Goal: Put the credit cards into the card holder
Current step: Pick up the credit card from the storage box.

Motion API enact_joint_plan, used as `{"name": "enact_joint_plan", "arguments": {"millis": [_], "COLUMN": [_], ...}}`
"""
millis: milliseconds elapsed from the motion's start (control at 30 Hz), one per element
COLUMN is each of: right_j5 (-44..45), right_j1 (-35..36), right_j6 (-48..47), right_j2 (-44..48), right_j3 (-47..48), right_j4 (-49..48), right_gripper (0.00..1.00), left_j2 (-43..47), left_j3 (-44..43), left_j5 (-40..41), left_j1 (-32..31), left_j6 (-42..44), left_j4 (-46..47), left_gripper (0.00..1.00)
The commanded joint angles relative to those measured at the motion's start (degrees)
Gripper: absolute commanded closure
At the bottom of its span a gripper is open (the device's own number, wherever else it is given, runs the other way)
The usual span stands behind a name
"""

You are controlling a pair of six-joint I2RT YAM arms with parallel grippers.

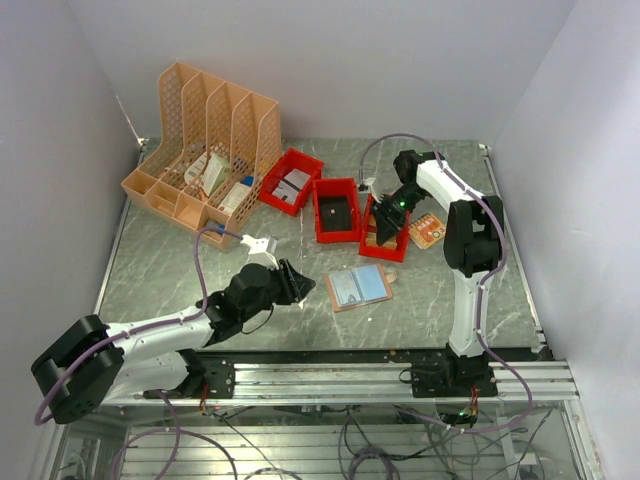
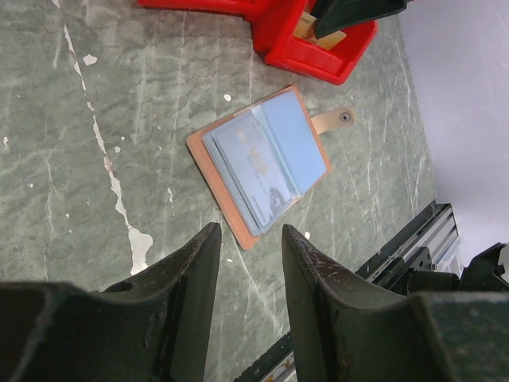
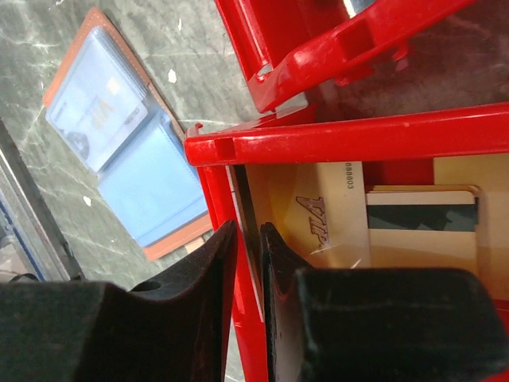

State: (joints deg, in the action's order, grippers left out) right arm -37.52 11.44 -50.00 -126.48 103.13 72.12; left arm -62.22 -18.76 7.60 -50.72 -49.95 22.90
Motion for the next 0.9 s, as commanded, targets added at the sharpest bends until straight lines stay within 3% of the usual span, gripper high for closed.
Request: {"name": "enact_joint_plan", "arguments": {"millis": [0, 300, 867], "right_j5": [0.6, 0.0, 4.7], "right_j1": [0.2, 1.1, 3.6], "right_j6": [1.0, -1.8, -4.5], "right_j2": [-0.6, -2.5, -0.1], "right_j3": [2.9, 2.5, -5.5], "right_j4": [-0.9, 0.9, -6.1], "right_gripper": [0.81, 0.9, 0.91], "left_j2": [0.7, 0.5, 0.1], "left_j3": [0.5, 0.5, 0.4], "left_j5": [0.1, 0.1, -0.2], "left_j1": [0.1, 0.2, 0.2], "left_j6": [-0.1, -0.1, -0.2], "left_j4": [1.9, 2.0, 2.2], "left_gripper": [0.52, 0.52, 0.52]}}
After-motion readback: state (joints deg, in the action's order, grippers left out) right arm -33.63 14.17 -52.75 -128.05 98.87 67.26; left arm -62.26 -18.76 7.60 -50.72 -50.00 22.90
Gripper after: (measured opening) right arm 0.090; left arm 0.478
